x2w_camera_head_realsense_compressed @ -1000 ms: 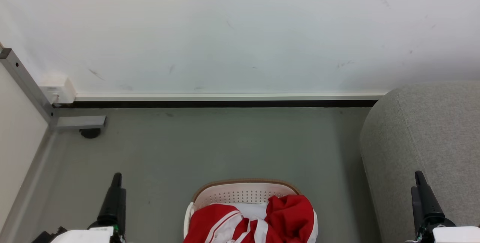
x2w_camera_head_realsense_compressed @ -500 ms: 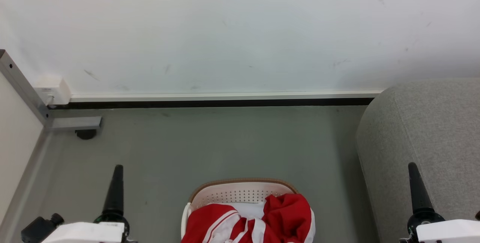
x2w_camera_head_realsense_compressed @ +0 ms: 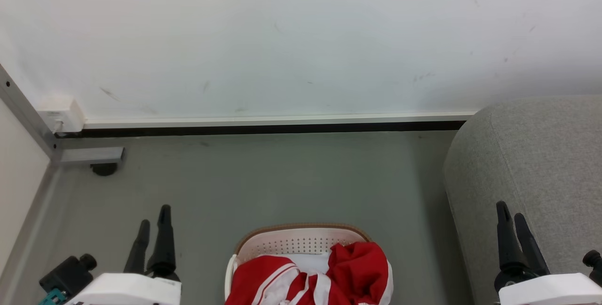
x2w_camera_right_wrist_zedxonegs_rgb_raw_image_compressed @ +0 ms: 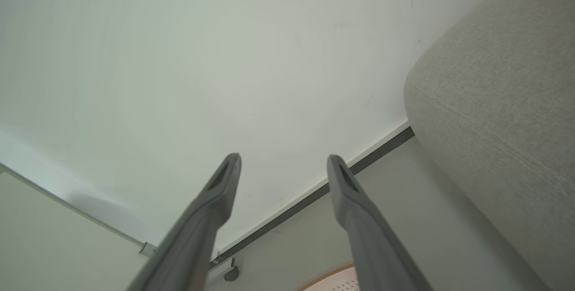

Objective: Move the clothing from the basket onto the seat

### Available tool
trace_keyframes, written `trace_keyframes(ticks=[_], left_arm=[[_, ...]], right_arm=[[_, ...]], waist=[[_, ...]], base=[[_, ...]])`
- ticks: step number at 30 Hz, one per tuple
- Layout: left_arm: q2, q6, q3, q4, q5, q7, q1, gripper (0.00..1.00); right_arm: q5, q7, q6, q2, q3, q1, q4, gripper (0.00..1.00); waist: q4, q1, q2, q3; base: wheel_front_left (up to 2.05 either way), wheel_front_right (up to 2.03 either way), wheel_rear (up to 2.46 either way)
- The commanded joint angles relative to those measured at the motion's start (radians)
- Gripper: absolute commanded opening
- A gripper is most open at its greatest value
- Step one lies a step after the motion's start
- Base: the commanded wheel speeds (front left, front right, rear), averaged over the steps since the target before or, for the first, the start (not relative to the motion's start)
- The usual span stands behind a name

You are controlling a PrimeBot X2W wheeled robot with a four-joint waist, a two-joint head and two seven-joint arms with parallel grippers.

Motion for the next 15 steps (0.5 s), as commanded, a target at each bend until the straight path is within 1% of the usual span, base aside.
trace_keyframes(ticks=[1, 7, 15], left_arm=[[0.012, 0.007, -0.007, -0.018, 0.053, -0.009, -0.005, 1.0], [0.022, 0.04, -0.031, -0.014, 0.158, -0.029, -0.003, 1.0], [0.035, 0.072, -0.049, 0.006, 0.245, -0.051, -0.004, 1.0]], right_arm=[[-0.048, -0.009, -0.001, -0.008, 0.003, -0.028, -0.011, 1.0], [-0.17, -0.028, -0.001, -0.01, 0.02, -0.033, -0.007, 1.0], [-0.293, -0.051, -0.001, -0.02, 0.057, -0.04, -0.001, 1.0]], waist=[[-0.001, 0.0, 0.0, 0.0], [-0.004, 0.0, 0.0, 0.002], [-0.008, 0.0, 0.0, 0.005]], base=[[0.0, 0.0, 0.0], [0.0, 0.0, 0.0], [0.0, 0.0, 0.0]])
